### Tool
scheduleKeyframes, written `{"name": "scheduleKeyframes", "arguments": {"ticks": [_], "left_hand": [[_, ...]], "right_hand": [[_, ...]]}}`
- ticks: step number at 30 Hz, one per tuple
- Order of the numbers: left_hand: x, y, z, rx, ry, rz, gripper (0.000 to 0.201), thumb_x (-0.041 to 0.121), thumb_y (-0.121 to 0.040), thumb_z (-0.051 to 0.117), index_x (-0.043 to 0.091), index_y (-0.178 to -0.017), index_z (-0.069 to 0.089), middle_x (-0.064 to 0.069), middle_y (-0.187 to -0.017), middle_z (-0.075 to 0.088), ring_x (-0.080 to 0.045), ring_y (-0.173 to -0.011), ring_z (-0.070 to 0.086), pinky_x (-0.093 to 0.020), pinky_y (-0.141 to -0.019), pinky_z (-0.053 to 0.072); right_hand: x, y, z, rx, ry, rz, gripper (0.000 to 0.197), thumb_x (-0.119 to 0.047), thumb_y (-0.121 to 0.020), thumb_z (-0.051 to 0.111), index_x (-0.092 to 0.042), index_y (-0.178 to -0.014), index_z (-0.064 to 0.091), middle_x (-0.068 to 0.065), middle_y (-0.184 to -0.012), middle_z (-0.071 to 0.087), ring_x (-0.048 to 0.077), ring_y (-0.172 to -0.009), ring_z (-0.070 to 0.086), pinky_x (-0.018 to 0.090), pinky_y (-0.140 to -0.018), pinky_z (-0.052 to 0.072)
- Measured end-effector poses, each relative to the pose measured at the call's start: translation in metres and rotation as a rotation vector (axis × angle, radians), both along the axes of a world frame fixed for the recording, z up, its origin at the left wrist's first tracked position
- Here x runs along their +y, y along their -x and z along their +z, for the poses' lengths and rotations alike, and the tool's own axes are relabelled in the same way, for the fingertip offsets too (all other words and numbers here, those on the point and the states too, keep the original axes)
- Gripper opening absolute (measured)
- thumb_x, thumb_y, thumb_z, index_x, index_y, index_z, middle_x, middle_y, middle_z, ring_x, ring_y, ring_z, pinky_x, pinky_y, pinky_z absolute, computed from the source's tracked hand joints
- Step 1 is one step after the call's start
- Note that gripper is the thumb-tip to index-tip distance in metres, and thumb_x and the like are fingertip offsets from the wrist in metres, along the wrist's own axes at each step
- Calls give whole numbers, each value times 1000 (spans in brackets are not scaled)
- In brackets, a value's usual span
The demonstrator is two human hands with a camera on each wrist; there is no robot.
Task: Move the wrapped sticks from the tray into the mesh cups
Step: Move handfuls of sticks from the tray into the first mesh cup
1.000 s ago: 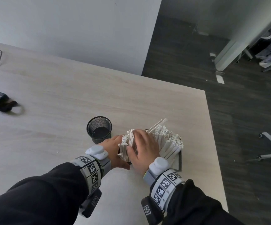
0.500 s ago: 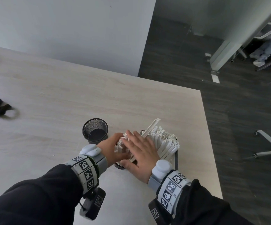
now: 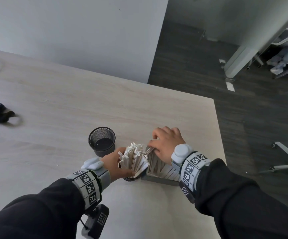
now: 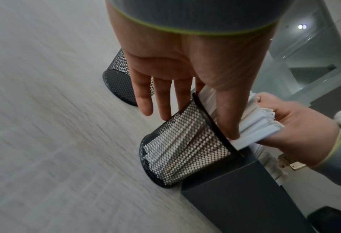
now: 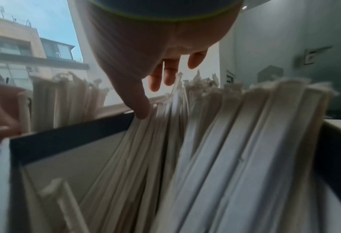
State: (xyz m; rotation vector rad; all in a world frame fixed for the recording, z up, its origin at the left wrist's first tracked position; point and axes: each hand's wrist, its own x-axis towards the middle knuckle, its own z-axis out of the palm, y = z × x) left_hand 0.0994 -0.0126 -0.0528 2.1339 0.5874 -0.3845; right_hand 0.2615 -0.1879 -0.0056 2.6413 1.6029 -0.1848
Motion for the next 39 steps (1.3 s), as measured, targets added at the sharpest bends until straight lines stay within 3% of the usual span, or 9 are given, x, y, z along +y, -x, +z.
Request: {"name": "scheduleKeyframes", "arguments": {"ticks": [4, 8, 11, 14, 17, 22, 29, 32, 39], "left_hand": [[-1, 5, -1, -16, -7, -2, 77, 52, -59, 85, 39, -126, 49, 17, -102, 69, -7, -95, 65, -34, -89, 53], [0, 5, -2, -28, -21, -1, 67, 48, -64, 83, 38, -123, 51, 16, -101, 68, -8, -95, 64, -33, -88, 52], [2, 5, -1, -49, 3, 15, 60, 41, -72, 80, 37, -124, 51, 14, -106, 66, -8, -102, 62, -31, -90, 50], [2, 3, -2, -60, 1, 35, 42, 36, -84, 69, 34, -123, 55, 9, -101, 67, -13, -95, 64, -28, -80, 48], [1, 4, -2, -63, -41, 49, 29, 34, -92, 62, 26, -120, 60, 4, -94, 66, -19, -90, 61, -29, -78, 45], [-1, 2, 1, -102, 5, 56, 19, 38, -97, 52, 32, -110, 64, 9, -88, 65, -18, -92, 62, -30, -80, 45], [0, 2, 14, -132, 74, 104, 46, 47, -84, 63, 39, -129, 57, 8, -111, 69, -14, -107, 63, -33, -97, 48], [-2, 6, 17, -113, 69, 81, 60, 42, -81, 73, 39, -136, 49, 12, -113, 64, -13, -107, 61, -30, -95, 46], [-6, 11, 8, -101, 101, 37, 104, 64, -48, 81, 40, -140, 38, 16, -119, 64, -6, -108, 60, -25, -95, 45]], "right_hand": [[0, -5, 4, -21, -89, 60, 7, -28, -77, 72, -33, -83, 72, -8, -81, 50, 21, -79, 52, 40, -75, 37], [-8, -15, 29, 42, -201, -19, 12, -30, -89, 59, -26, -94, 70, -10, -84, 55, 15, -79, 51, 38, -77, 46], [-20, -7, 52, 149, -579, -278, 7, -24, -92, 59, -21, -89, 65, -9, -78, 60, 11, -69, 55, 27, -64, 51], [-27, 21, 60, 480, -945, -520, 10, -30, -84, 62, -21, -81, 64, 0, -66, 63, 18, -59, 58, 32, -57, 49], [-23, 50, 46, 717, -919, -569, 12, -36, -79, 60, -25, -81, 65, -5, -66, 66, 13, -60, 59, 36, -62, 51], [-18, 74, 21, 748, -768, -579, 11, -25, -88, 61, -26, -79, 65, -5, -72, 67, 10, -63, 63, 29, -61, 51], [-11, 73, 13, 760, -784, -599, 10, -20, -88, 62, -21, -78, 62, 6, -68, 64, 22, -65, 59, 34, -63, 50], [-7, 72, 18, 787, -843, -606, 9, -30, -83, 58, -23, -78, 62, 10, -67, 64, 29, -63, 61, 46, -63, 54], [1, 69, 29, 775, -945, -579, 14, -36, -79, 58, -23, -75, 61, 9, -66, 63, 30, -62, 60, 49, -63, 53]]}}
